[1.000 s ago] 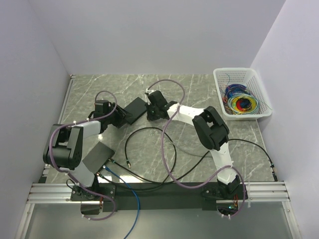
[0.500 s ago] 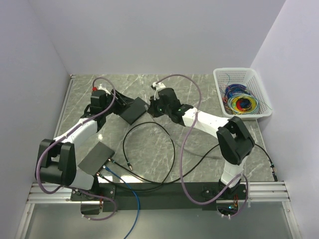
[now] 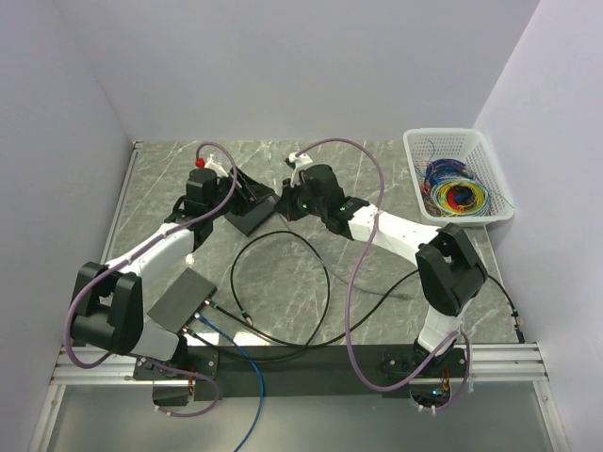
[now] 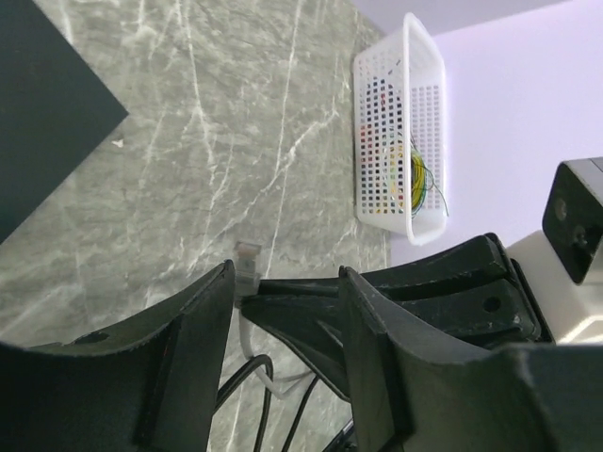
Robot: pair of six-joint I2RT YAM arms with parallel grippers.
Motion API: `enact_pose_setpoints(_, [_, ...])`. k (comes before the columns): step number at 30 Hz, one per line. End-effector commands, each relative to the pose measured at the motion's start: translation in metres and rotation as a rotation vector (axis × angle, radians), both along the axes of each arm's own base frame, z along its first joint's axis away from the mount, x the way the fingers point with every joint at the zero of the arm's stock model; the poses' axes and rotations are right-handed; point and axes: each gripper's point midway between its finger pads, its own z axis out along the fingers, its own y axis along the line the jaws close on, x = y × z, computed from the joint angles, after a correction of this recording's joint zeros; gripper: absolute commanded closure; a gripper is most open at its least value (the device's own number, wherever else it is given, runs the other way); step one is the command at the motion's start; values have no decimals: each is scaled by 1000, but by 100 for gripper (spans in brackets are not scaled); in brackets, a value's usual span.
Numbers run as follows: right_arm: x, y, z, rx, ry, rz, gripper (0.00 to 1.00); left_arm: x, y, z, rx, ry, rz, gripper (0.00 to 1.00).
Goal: Insert the plug into the switch port
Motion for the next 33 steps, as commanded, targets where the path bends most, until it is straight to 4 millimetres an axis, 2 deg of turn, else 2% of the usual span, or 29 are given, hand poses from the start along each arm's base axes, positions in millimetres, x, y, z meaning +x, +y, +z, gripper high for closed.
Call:
enact_pose_setpoints(1, [-6,7,49,109,-87,31,100,7,-10,27,-7,-97,-31,47])
enact_pose_setpoints(8, [-13,7,59,149,-102,46,100,8,-13,21,-4,-81,-25,51])
enact_pose_setpoints(12, [-15,6,65,173,-112,43,100,6,-19,23,-18,-87,-45,62])
enact_pose_setpoints(19, [-14,8,70,197,-116,36,100,0,-28,29,-32,-123,-92,71])
enact_pose_setpoints(22, [-14,9,72,205,-115,41,100,-3,-29,29,-35,-130,-99,80])
enact_pose_setpoints(26, [-18,9,76,239,-115,51,100,-4,-28,31,-28,-147,-104,99])
enact_pose_setpoints(27, [-20,9,79,247,-120,55,100,-4,-29,35,-31,-168,-108,99])
enact_pose_setpoints(31, [-19,-1,92,301,-114,66,60,-5,-29,45,-26,-260,-126,99])
enact_pose_setpoints(33, [-16,-7,99,347,-99,83,57,-8,-33,48,-32,-297,-170,100])
